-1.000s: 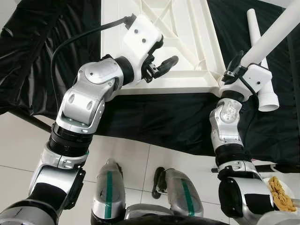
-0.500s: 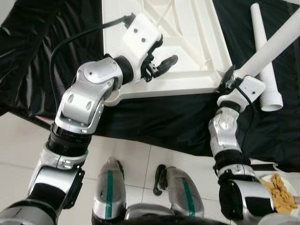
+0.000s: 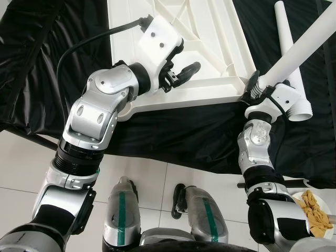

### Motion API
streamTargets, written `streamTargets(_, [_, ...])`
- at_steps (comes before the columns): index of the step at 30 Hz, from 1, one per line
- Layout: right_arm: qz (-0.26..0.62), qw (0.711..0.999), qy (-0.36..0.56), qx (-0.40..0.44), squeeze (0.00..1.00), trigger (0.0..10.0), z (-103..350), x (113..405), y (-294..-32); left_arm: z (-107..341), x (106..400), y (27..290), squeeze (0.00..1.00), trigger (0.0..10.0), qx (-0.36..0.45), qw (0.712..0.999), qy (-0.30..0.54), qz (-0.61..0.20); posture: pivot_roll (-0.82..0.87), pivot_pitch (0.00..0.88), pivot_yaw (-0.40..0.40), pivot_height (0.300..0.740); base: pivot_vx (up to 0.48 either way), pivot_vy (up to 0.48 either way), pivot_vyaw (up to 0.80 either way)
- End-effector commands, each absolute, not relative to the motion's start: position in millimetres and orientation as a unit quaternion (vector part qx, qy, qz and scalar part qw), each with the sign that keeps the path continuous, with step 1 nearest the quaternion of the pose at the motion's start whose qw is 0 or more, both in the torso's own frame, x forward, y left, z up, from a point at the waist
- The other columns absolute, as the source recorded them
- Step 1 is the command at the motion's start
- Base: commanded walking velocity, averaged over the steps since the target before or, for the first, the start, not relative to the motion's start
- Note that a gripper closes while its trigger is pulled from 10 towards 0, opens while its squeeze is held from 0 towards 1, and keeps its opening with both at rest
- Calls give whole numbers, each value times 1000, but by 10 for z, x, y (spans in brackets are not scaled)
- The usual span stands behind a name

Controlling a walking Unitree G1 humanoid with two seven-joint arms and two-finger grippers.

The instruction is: Building children table

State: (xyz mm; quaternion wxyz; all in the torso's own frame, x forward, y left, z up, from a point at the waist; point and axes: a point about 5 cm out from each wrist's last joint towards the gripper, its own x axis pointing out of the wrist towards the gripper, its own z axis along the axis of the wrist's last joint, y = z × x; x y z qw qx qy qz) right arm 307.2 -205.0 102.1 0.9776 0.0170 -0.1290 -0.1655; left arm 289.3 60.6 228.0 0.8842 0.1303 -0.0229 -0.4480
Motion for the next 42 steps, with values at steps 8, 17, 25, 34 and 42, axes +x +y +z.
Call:
streamTargets(8, [-51,994,-91,21,0,10000,953,3006,-2057,2260,2879,579,0,10000,142,883,-22,-447,97,106,-24,740,0,0,0])
streamTargets(17, [45,995,-83,39,0,10000,1107,3045,-2099,2248,2883,550,0,10000,142,880,-21,-454,88,107,-24,740,0,0,0])
streamTargets(25, [154,986,-57,34,0,10000,1224,3070,-2095,2236,2889,512,0,10000,146,874,-21,-463,79,98,-26,740,0,0,0])
streamTargets(34, [214,976,-38,23,0,10000,1304,3101,-2123,2249,2894,489,0,10000,149,872,-25,-466,78,90,-29,740,0,0,0])
streamTargets(42, [285,958,-11,12,0,10000,1346,3133,-2092,2258,2901,485,0,10000,151,870,-30,-468,78,81,-29,740,0,0,0])
